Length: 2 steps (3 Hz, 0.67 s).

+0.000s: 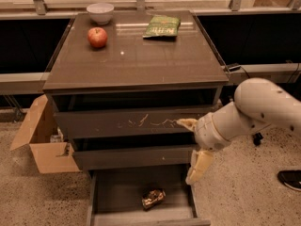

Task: Pick orange can from bottom drawer and place on counter

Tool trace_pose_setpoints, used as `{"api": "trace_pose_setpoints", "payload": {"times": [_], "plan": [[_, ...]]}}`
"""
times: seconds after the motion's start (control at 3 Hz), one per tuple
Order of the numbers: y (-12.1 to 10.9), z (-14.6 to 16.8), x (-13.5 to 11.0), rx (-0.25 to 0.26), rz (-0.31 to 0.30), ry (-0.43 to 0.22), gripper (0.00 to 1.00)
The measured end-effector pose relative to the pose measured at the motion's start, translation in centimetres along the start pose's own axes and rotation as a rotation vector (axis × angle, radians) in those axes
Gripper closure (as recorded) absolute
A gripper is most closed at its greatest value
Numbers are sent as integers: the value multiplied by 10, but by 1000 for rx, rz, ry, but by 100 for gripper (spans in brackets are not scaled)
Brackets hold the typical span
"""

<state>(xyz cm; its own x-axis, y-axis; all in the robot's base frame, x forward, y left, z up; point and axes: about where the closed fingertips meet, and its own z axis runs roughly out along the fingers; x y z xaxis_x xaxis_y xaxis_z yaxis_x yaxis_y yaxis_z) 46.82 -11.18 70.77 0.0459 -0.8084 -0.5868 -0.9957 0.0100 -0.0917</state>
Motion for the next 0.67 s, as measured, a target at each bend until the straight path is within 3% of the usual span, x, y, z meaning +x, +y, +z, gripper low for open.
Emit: {"api": "trace_pose_setpoints", "payload": {"times": [0.33, 0.67], "plan": [[7, 64, 23, -14, -14, -86, 0], [14, 143, 48, -64, 1, -203, 0]]}}
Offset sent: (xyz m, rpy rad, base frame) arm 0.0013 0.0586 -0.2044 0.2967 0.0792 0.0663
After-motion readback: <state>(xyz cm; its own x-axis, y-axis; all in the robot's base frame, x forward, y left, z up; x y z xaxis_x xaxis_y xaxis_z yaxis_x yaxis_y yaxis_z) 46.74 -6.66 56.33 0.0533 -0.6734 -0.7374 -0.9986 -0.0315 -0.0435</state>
